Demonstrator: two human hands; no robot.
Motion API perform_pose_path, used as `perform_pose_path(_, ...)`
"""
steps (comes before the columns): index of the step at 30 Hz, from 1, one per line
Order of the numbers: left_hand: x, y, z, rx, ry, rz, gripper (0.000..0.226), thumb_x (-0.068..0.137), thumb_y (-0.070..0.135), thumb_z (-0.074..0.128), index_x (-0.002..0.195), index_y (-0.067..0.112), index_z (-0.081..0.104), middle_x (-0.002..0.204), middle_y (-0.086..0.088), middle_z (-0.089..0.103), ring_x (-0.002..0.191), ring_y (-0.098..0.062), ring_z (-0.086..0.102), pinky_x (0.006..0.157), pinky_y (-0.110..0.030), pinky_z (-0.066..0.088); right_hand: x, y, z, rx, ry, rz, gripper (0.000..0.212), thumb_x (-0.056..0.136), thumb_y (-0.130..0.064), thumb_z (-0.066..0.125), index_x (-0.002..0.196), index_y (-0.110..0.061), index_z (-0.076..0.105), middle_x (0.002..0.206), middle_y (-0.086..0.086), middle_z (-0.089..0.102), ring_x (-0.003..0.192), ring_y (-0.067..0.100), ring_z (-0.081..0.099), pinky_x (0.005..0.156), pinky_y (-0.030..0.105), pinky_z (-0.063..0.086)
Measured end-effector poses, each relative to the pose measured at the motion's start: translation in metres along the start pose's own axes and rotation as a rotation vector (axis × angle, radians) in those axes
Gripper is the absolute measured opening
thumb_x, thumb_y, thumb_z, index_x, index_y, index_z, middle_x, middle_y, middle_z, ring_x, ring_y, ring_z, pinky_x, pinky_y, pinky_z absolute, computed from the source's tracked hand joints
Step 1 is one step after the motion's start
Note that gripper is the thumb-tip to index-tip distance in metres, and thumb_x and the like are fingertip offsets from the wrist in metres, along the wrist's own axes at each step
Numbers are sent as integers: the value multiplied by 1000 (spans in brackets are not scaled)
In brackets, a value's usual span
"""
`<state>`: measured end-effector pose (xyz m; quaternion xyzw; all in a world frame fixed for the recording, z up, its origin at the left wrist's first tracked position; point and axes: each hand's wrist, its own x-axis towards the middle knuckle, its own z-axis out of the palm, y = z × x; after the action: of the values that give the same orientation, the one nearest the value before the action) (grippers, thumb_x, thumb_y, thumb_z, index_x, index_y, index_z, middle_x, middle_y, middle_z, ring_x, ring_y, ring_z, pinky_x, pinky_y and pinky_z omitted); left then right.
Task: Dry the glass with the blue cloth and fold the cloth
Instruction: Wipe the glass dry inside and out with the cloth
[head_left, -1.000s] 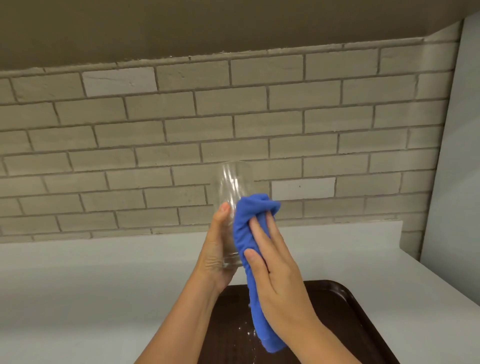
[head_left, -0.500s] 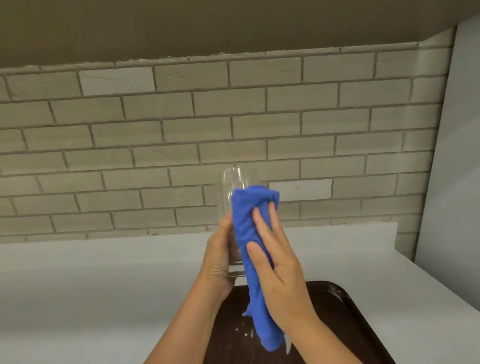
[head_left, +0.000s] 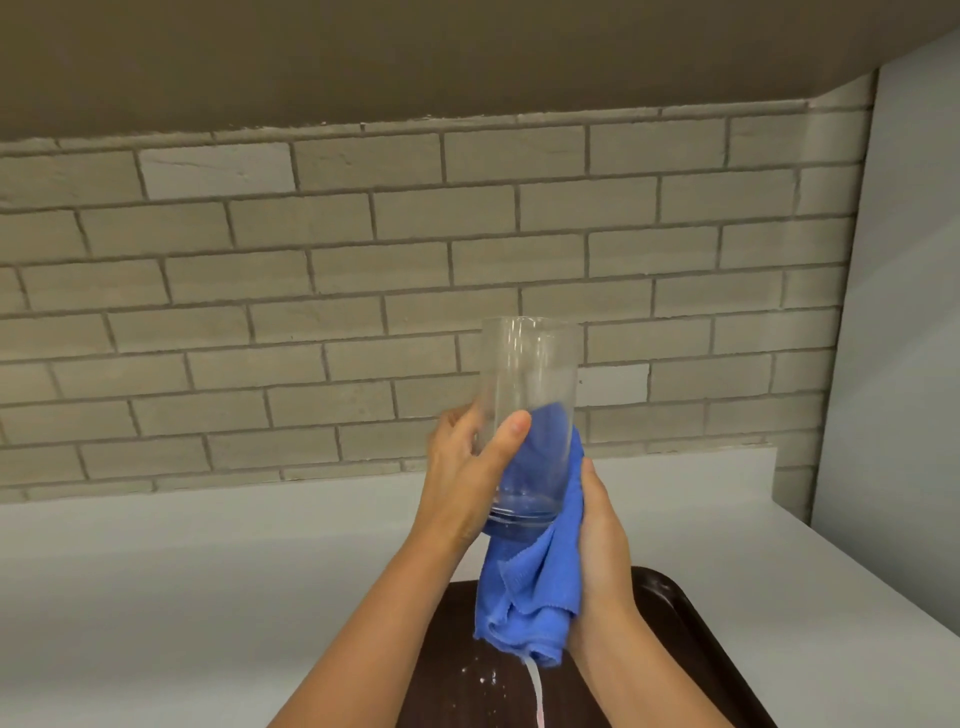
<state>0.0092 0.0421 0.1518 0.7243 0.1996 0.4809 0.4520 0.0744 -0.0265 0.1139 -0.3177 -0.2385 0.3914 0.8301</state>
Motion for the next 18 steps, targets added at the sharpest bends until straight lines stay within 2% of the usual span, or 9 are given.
perform_pose_path(2,3,3,1,150,117,-7,77,66,65,57,135,36,38,104,7,44,96,-11,47,75,-16,36,2,1,3,-33,22,-23,34,92,-38,39,96,-16,64,62,1,74,57,16,70,49,27,56)
perform_pose_path(3,1,5,1,176,167,10,79,70,64,55,139,32,33,103,5,44,89,-11,47,71,-15,37,3,2,5,-43,32,-25,37,92,-40,38,101,-15,64,69,4,74,63,19,70,55,31,56)
perform_pose_path(5,-8,10,3,184,232,61,61,77,56,52,129,31,35,102,7,49,84,-5,52,65,-12,41,2,4,10,-85,54,-32,43,92,-42,36,110,-12,60,89,10,70,79,25,67,69,38,54)
perform_pose_path(7,-20,12,5,186,232,76,44,82,48,51,119,31,35,111,9,51,93,-4,54,70,-8,43,-2,3,16,-183,64,-104,42,92,-44,35,109,-15,60,104,16,67,94,31,64,84,48,52)
perform_pose_path(8,-26,13,7,185,215,66,45,83,46,51,121,30,34,117,12,48,100,-4,53,77,-10,43,-5,3,18,-235,60,-145,42,91,-46,36,110,-17,59,110,16,66,101,31,63,91,51,49)
perform_pose_path(11,-28,18,11,142,186,-32,72,76,45,62,135,24,26,121,14,40,108,-4,47,81,-16,40,-17,2,22,-311,-13,-197,32,91,-43,39,117,-34,54,118,-1,65,107,16,63,97,42,49)
perform_pose_path(14,-17,22,-1,-34,188,-173,77,61,42,77,124,21,39,112,10,57,95,-8,61,72,-22,51,-27,1,23,-373,-58,-249,32,80,-47,42,110,-50,52,124,-13,61,112,4,58,102,35,45)
perform_pose_path(16,-15,19,-11,-195,68,-231,85,49,48,81,120,17,47,103,1,67,82,-10,67,62,-26,53,-28,-4,25,-419,-98,-345,29,78,-49,42,105,-56,49,130,-19,54,120,-1,51,107,29,40)
perform_pose_path(18,-16,16,-20,-318,-78,-235,96,43,51,80,122,7,48,80,-2,70,58,-6,64,45,-19,47,-22,-14,29,-475,-188,-452,25,87,-44,42,107,-59,45,136,-24,46,127,-5,42,109,19,34)
